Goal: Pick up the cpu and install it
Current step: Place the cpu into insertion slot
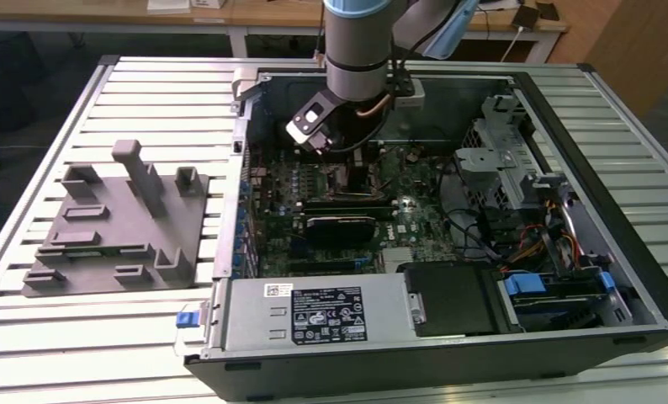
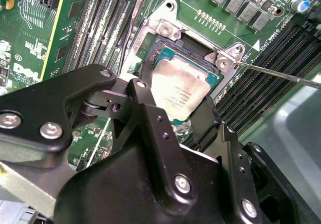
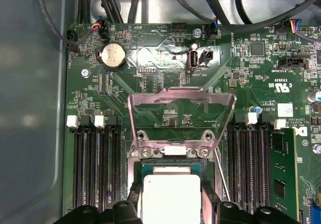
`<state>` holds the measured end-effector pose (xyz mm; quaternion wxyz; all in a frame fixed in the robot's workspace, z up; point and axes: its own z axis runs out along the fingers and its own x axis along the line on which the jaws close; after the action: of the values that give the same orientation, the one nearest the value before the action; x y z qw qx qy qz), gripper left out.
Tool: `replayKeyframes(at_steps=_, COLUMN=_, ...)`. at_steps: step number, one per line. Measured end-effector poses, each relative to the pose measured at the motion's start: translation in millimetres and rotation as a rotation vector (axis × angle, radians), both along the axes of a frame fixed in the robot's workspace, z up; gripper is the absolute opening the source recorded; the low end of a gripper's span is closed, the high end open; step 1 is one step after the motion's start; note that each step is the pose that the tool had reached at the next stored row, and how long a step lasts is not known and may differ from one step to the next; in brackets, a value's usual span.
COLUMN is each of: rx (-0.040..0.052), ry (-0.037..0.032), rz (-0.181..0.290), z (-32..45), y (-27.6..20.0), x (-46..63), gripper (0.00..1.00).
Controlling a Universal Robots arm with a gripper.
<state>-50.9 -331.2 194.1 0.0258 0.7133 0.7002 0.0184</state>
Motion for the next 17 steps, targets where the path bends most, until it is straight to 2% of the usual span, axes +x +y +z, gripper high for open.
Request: replayKeyframes(at_steps=17, rx=0.0001, ry=0.0, rz=-0.002, z=-1.7, y=-1.7, x=-0.2, gripper=0.54)
